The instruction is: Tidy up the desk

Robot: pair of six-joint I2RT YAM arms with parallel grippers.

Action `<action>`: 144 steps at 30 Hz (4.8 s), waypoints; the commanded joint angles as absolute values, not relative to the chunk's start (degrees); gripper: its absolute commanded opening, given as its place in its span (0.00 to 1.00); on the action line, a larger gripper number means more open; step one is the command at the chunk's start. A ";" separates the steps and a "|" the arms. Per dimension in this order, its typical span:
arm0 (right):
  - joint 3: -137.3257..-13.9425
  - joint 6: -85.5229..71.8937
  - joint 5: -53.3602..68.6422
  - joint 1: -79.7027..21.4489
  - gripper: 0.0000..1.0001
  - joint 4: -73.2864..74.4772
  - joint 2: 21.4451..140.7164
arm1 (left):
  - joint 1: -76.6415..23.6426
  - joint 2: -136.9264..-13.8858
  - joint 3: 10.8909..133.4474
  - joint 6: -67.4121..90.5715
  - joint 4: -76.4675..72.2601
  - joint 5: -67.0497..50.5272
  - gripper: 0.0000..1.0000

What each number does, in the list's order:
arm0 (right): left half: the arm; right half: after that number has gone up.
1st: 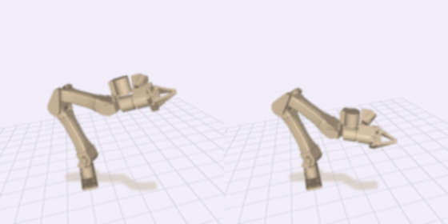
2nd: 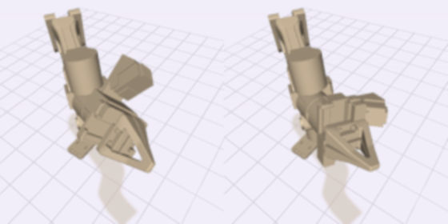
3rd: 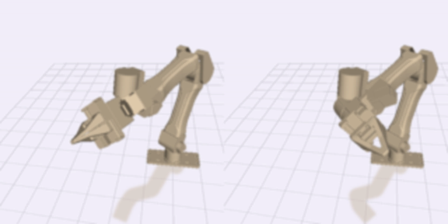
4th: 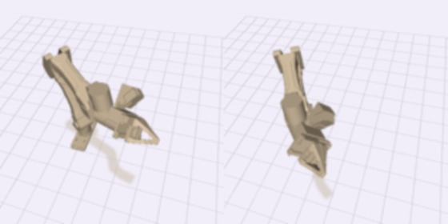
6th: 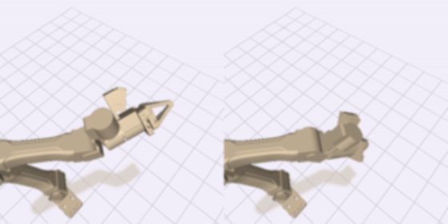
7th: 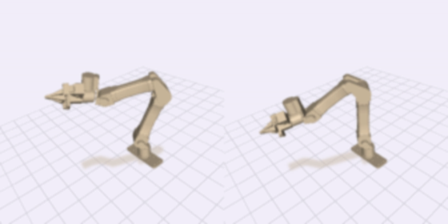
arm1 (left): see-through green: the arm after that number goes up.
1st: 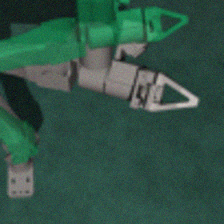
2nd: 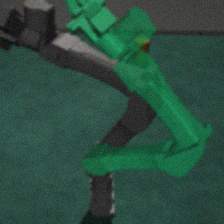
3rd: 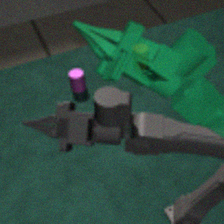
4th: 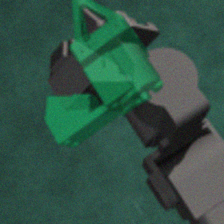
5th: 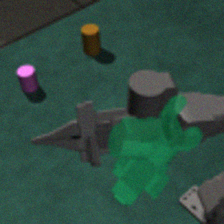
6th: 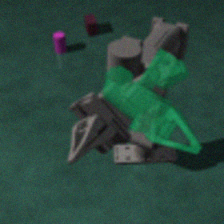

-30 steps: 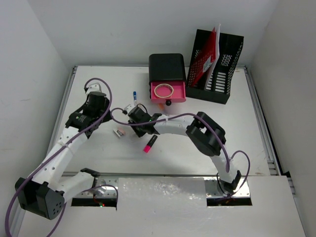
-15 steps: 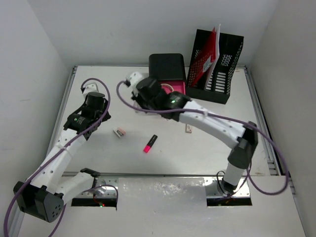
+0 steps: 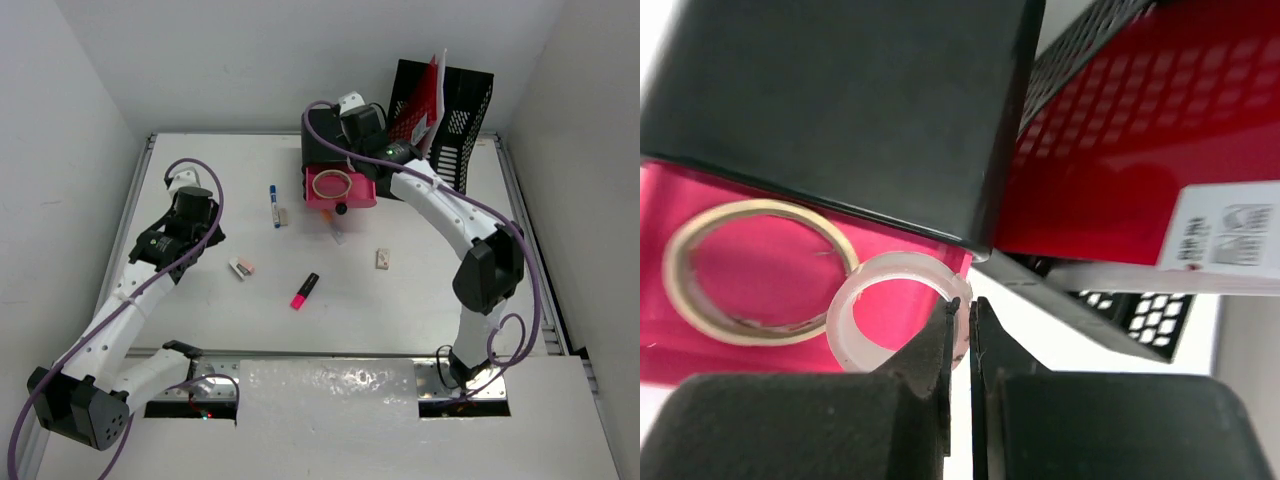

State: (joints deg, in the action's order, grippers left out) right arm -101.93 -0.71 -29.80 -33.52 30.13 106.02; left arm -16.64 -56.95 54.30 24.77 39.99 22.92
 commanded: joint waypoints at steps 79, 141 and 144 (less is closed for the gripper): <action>-63.98 -15.91 -15.03 -34.36 0.54 -16.16 96.33 | -16.26 -74.27 64.60 23.82 23.55 14.24 0.00; -46.93 -70.66 -1.32 -22.50 0.63 -72.86 117.59 | -17.93 -93.16 91.13 16.70 7.47 -20.47 0.10; -48.51 -70.49 -1.23 -22.50 0.62 -73.74 119.53 | -17.93 -96.41 93.86 16.61 6.95 -21.35 0.10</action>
State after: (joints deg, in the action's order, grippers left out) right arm -45.71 -67.26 -2.61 -22.52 -66.46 118.54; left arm -17.52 -94.87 90.04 16.62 10.50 -18.22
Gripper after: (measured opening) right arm 0.622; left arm 0.095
